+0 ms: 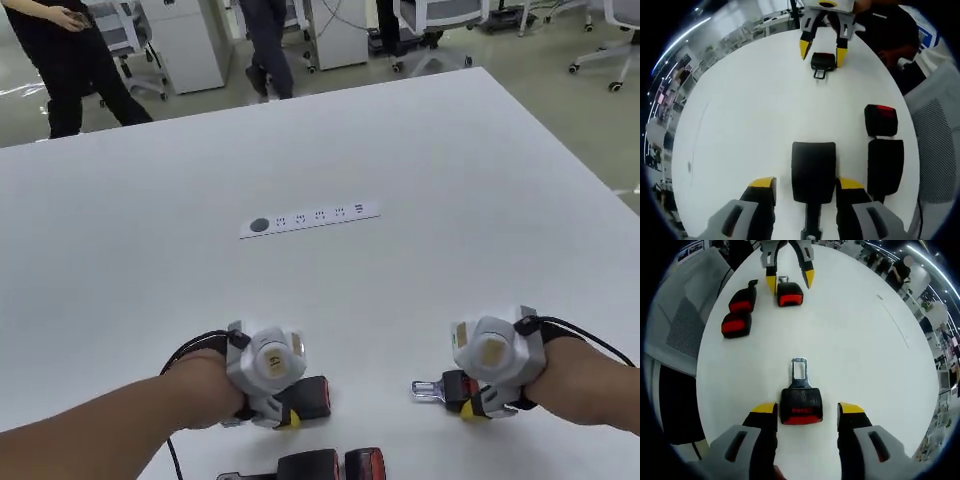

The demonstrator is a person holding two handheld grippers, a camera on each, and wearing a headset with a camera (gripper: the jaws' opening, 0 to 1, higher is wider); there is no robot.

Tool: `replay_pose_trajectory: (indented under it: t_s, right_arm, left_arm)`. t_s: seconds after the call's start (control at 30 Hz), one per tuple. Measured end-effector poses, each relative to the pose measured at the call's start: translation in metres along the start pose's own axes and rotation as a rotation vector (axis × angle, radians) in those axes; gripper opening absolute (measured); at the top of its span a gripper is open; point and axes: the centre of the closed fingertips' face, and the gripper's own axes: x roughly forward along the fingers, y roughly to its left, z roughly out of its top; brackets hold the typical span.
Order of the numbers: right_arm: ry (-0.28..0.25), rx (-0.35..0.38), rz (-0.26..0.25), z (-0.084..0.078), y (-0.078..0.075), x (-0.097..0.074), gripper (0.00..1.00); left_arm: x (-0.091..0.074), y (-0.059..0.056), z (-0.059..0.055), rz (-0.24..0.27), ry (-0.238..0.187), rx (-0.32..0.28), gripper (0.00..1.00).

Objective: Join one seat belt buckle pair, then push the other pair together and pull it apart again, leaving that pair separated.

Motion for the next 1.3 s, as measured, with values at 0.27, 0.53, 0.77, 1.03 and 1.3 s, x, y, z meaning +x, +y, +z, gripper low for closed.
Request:
replay_pose_trajectory:
  t_s: [0.27,0.53,0.77,1.03,1.3]
  right_arm:
    - [-0.176,0.149,-0.047,0.028,0.018,-0.03,0.53]
    - [-0.301,0.236,-0.032,0.043,0.063,-0.046,0.65]
    - [-0.325,0.329,-0.059,0.031,0.079,-0.061,0.77]
    - [-0.297,0.382,-0.107,0.005,0.082,-0.069,0.97]
    - [-0.292,0.407,-0.128,0.0,0.085,-0.072,1.0]
  left_arm:
    - [-0.052,-0.012,-0.011,0.145,-0.123,-0.153,0.63]
    - [-0.081,-0.053,-0.033,0.179,-0.165,-0.272,0.68]
    - [-0.097,-0.083,-0.048,0.184,-0.214,-0.345,0.76]
    - [-0.11,-0.088,-0.079,0.193,-0.247,-0.445,0.91]
    - [-0.106,-0.092,-0.085,0.179,-0.264,-0.51,1.0]
